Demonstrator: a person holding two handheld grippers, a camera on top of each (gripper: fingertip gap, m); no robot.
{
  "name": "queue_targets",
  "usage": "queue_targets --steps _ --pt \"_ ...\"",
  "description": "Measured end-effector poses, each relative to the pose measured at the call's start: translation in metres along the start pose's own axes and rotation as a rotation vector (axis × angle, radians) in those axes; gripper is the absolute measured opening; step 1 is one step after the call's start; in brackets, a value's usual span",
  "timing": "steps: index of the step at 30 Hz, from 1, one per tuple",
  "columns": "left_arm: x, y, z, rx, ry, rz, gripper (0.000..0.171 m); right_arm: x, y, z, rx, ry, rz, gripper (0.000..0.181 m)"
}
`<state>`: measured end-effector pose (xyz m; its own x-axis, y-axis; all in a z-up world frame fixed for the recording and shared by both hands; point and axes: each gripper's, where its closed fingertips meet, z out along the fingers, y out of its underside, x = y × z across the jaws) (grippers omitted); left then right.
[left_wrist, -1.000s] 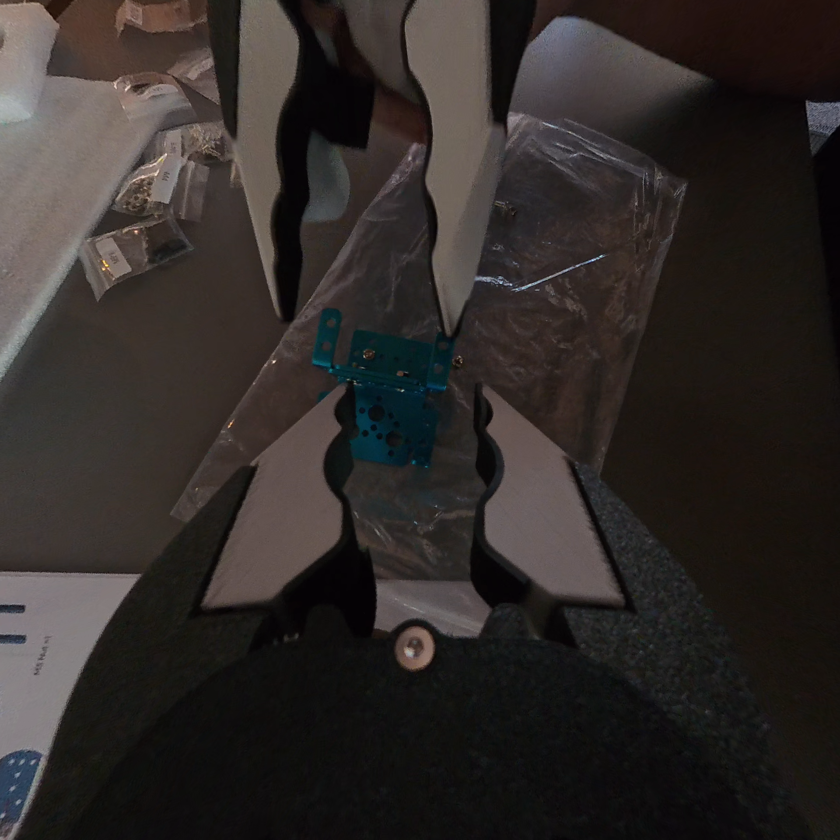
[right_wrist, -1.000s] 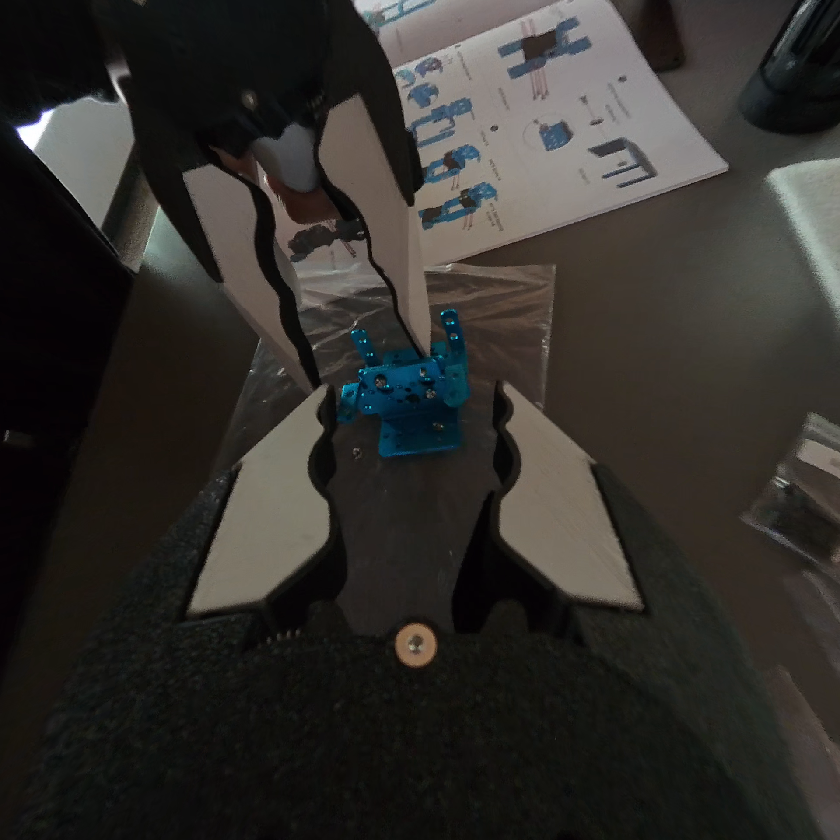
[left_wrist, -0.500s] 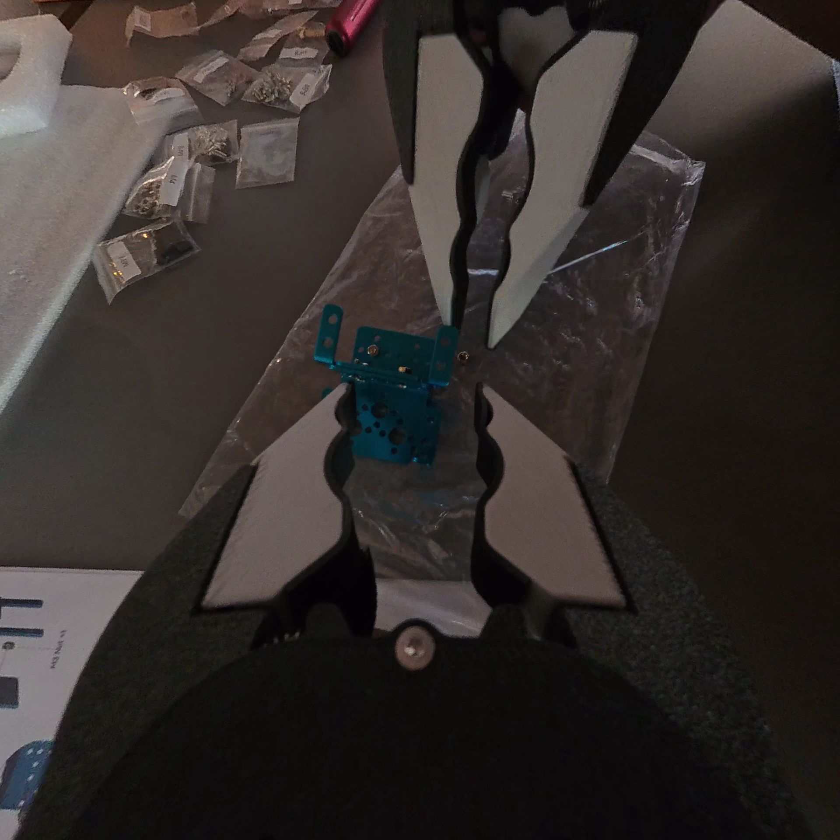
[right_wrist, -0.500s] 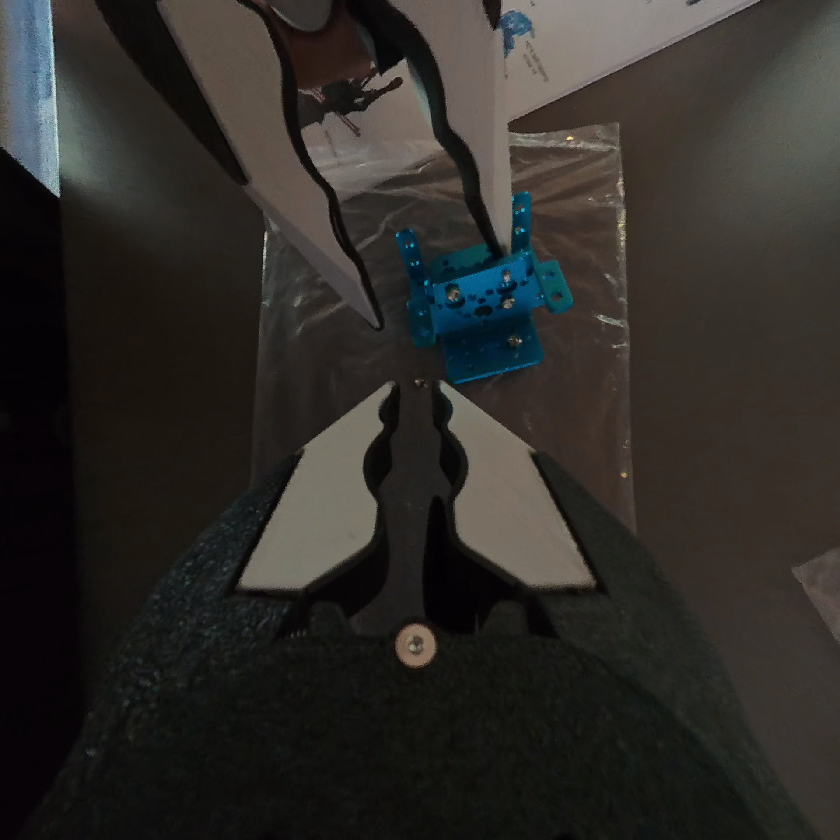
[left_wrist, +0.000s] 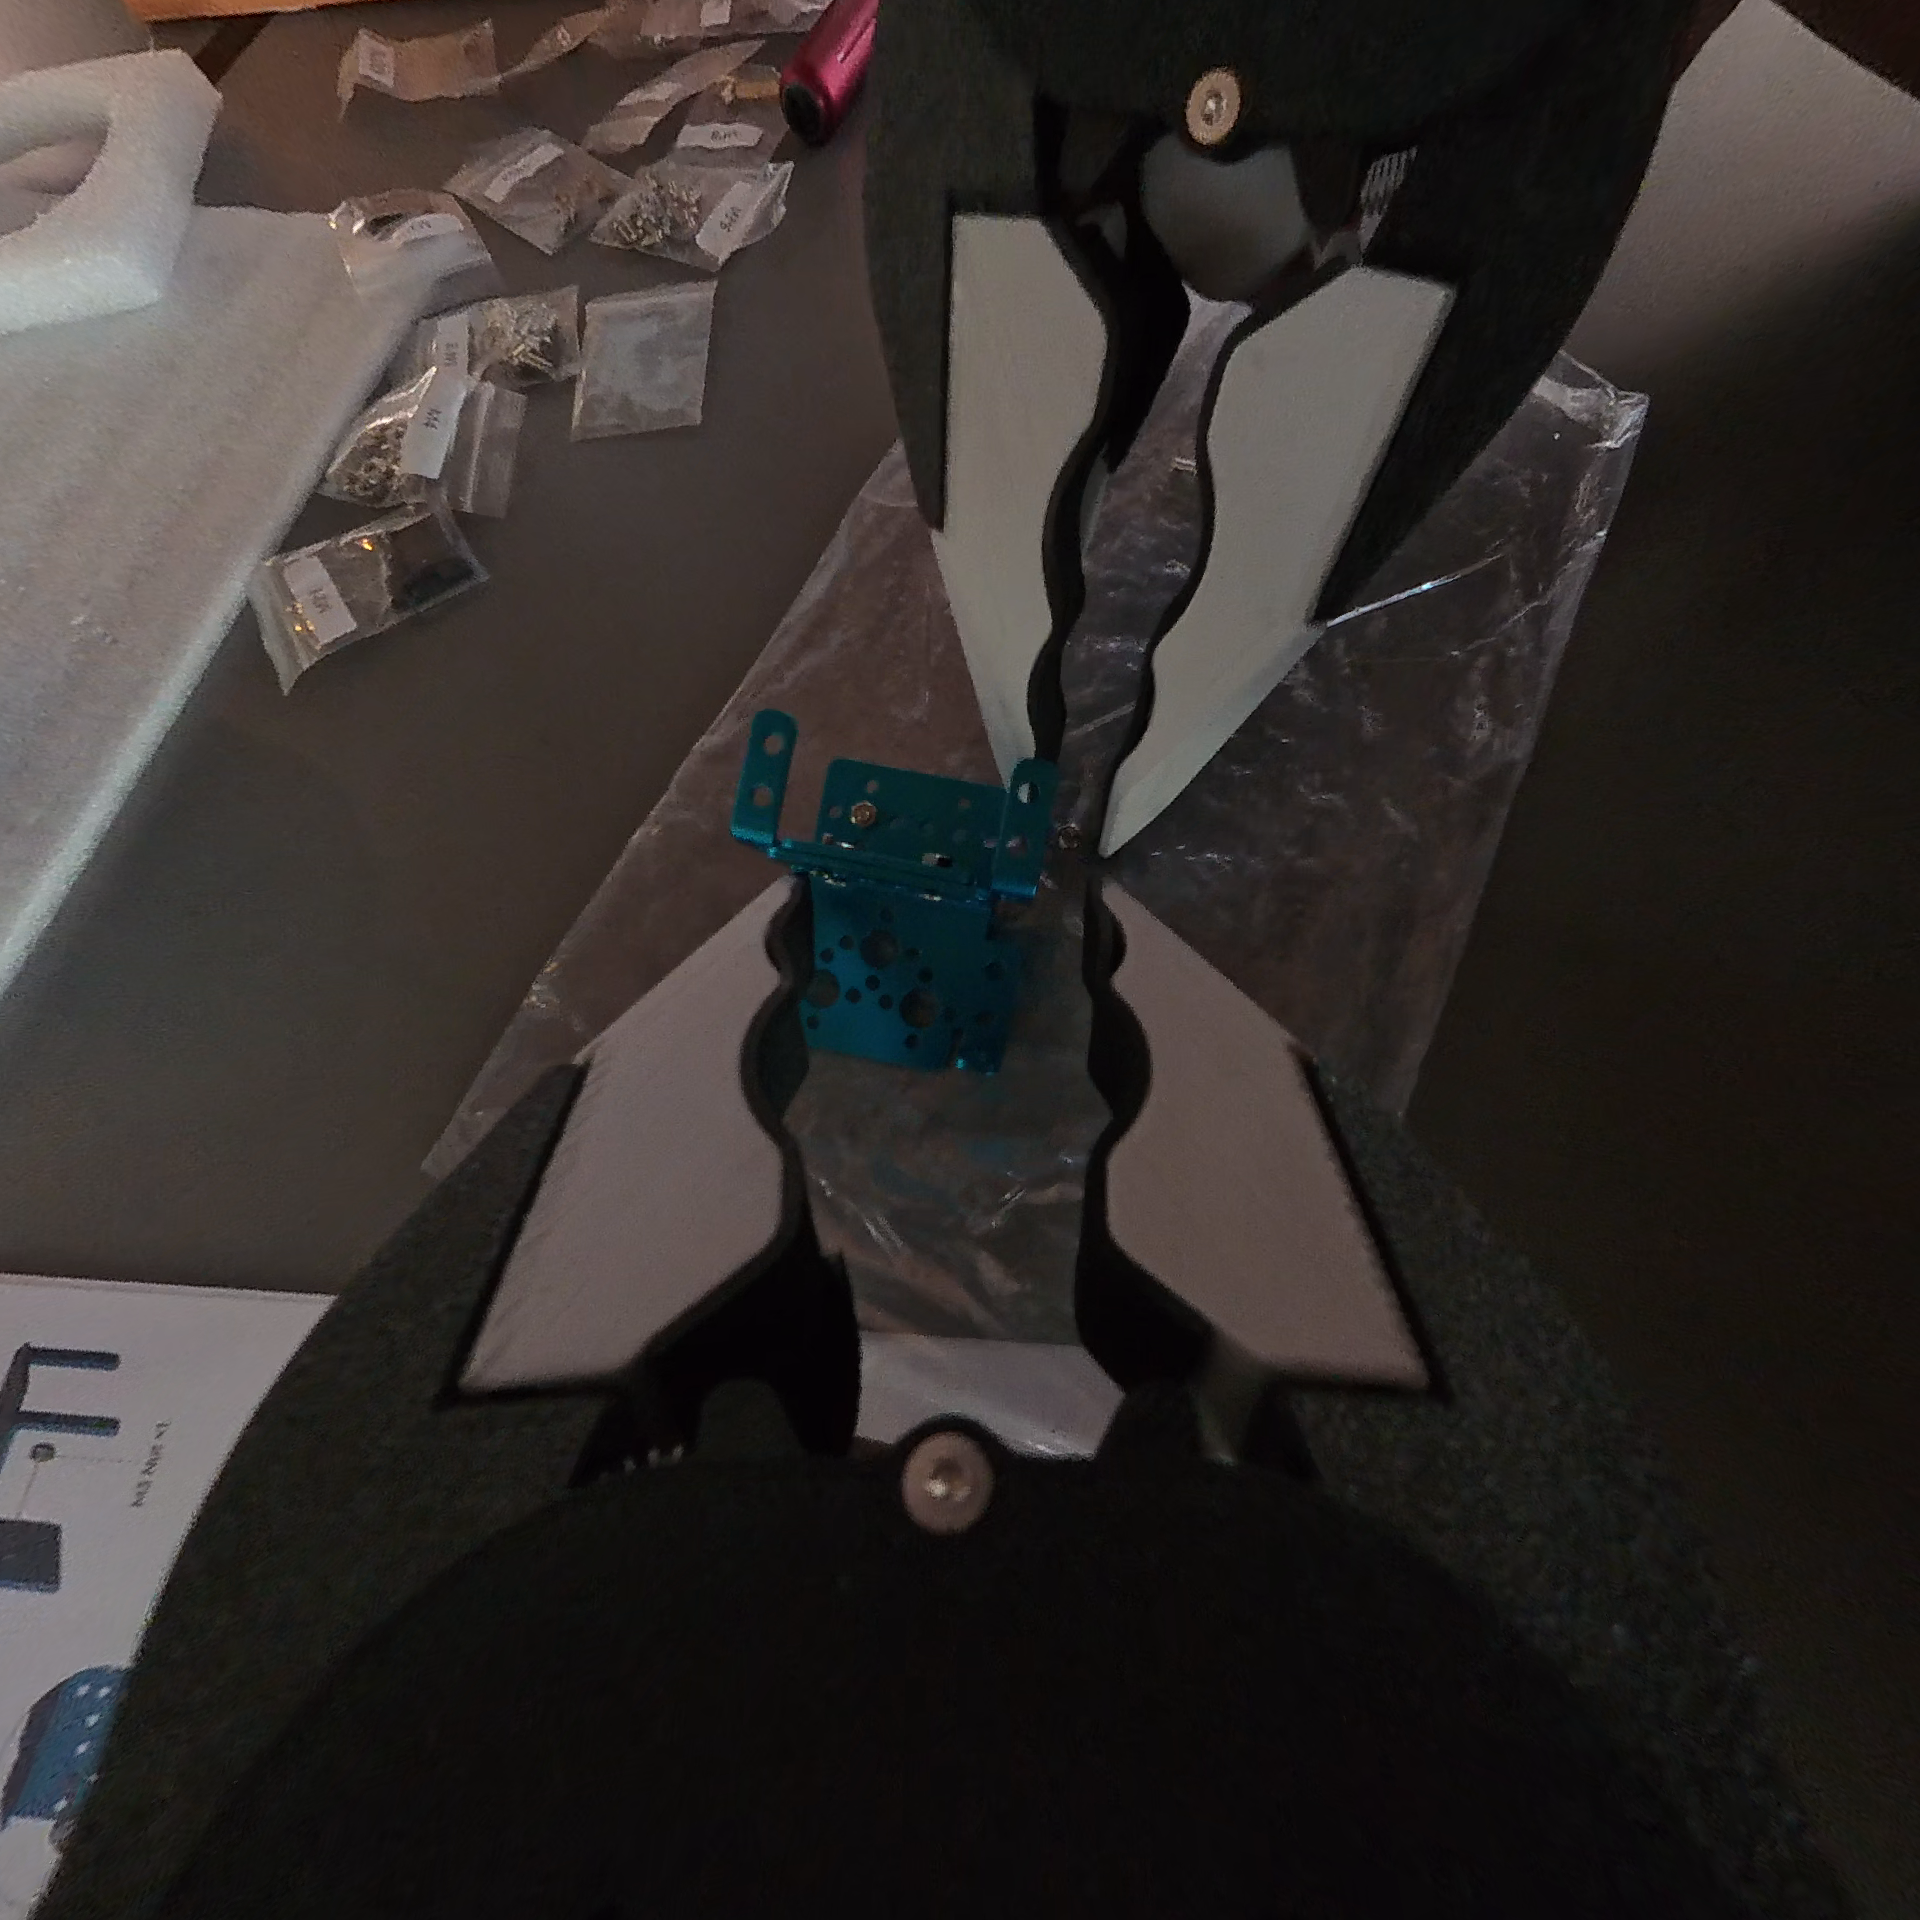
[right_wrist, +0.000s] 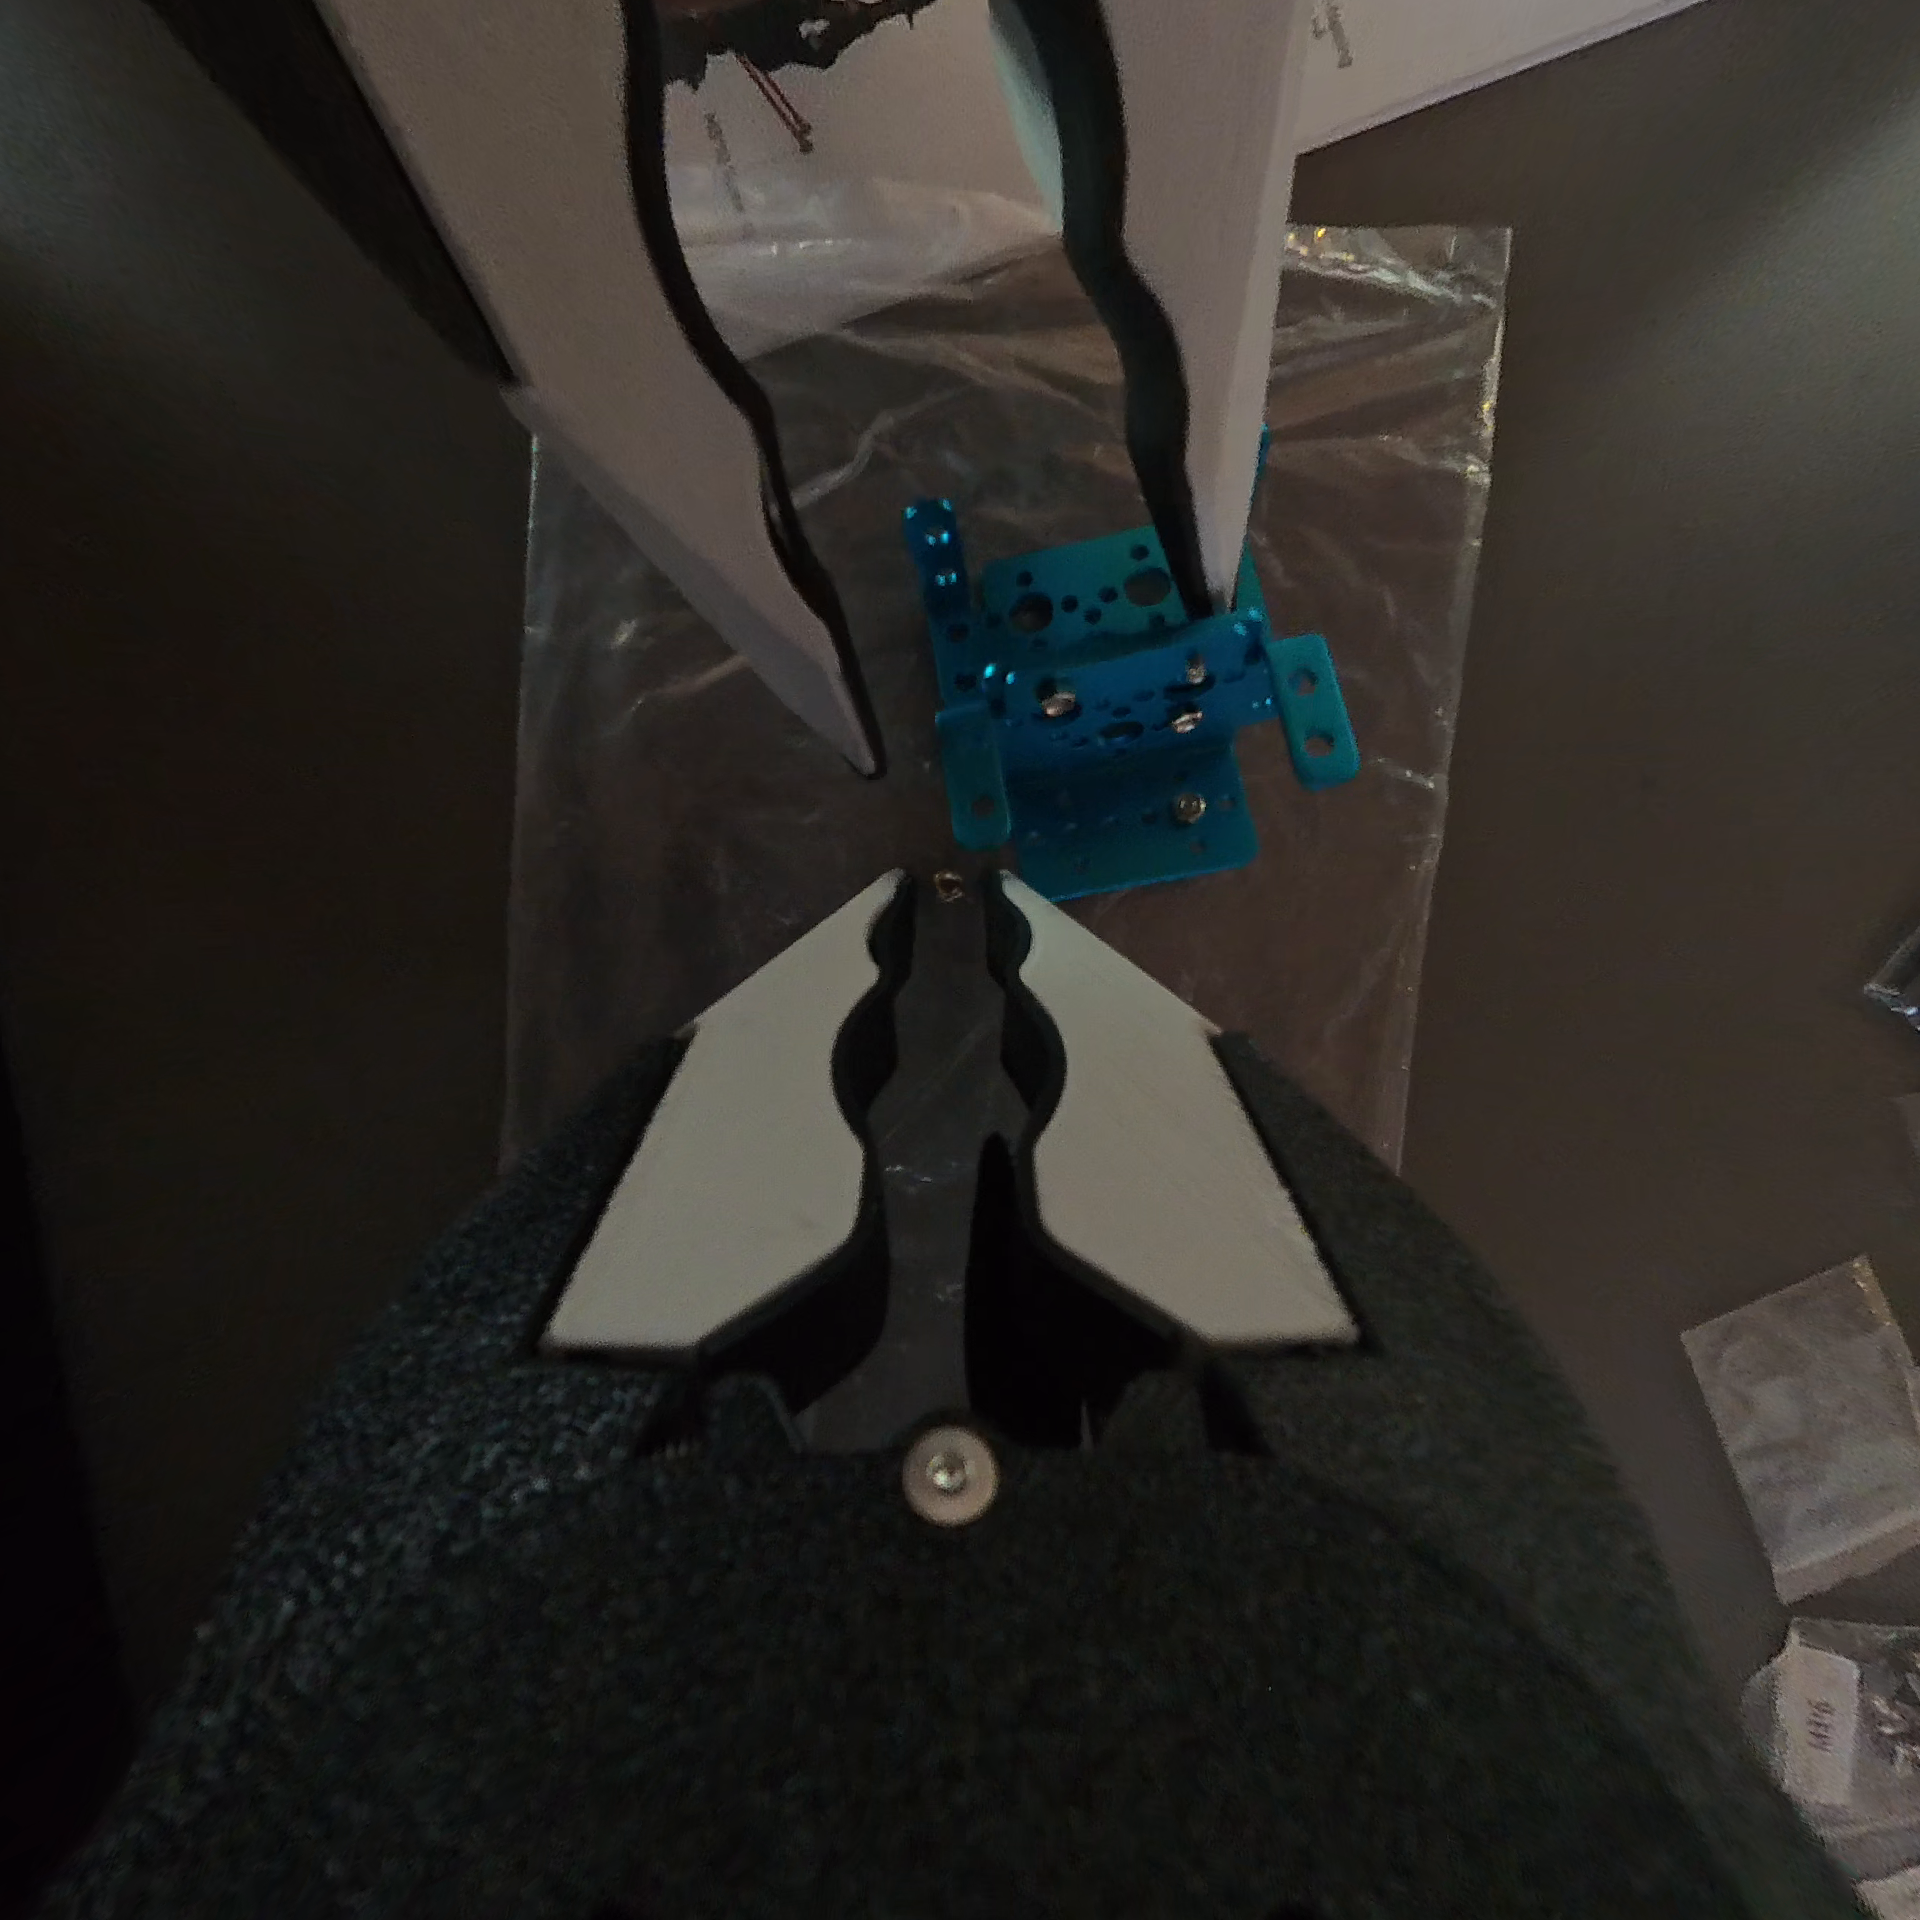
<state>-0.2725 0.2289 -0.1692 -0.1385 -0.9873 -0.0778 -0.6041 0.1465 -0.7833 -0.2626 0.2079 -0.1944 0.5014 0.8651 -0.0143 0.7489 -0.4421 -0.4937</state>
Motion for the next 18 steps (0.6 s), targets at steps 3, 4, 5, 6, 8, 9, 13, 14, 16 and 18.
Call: queue_targets --steps 3,4,5,6,8,9,13,14,16,18 --pt "0.000 0.000 0.000 0.000 -0.005 -0.003 0.052 -0.002 -0.001 0.001 0.003 0.002 -0.002 0.001" --pt "0.000 0.001 0.001 -0.002 -0.008 0.000 0.052 -0.002 -0.002 0.001 0.013 0.006 -0.003 0.002" --pt "0.000 0.002 0.001 -0.006 -0.011 0.001 0.052 -0.002 -0.002 0.001 0.021 0.008 0.000 0.002" --pt "-0.001 0.002 0.001 -0.006 -0.014 -0.001 0.052 -0.002 -0.002 0.001 0.027 0.007 0.007 0.002" --pt "-0.002 0.002 0.000 -0.004 -0.014 -0.007 0.052 -0.002 -0.001 -0.001 0.039 0.002 0.019 0.002" --pt "-0.002 0.002 0.000 -0.002 -0.012 -0.011 0.052 -0.003 -0.002 -0.003 0.050 -0.005 0.027 0.000" --pt "-0.002 0.003 -0.001 -0.005 -0.010 -0.011 0.052 0.004 0.001 -0.016 0.079 0.013 0.061 0.002" --pt "-0.002 0.004 -0.001 -0.008 -0.009 -0.010 0.052 0.012 0.005 -0.020 0.072 0.051 0.071 0.002" --pt "0.000 0.005 0.000 -0.013 -0.003 -0.009 0.052 0.031 0.016 -0.024 0.047 0.130 0.093 0.002" --pt "0.002 0.005 0.000 -0.013 0.003 -0.005 0.052 0.049 0.029 -0.025 0.003 0.220 0.098 0.002"
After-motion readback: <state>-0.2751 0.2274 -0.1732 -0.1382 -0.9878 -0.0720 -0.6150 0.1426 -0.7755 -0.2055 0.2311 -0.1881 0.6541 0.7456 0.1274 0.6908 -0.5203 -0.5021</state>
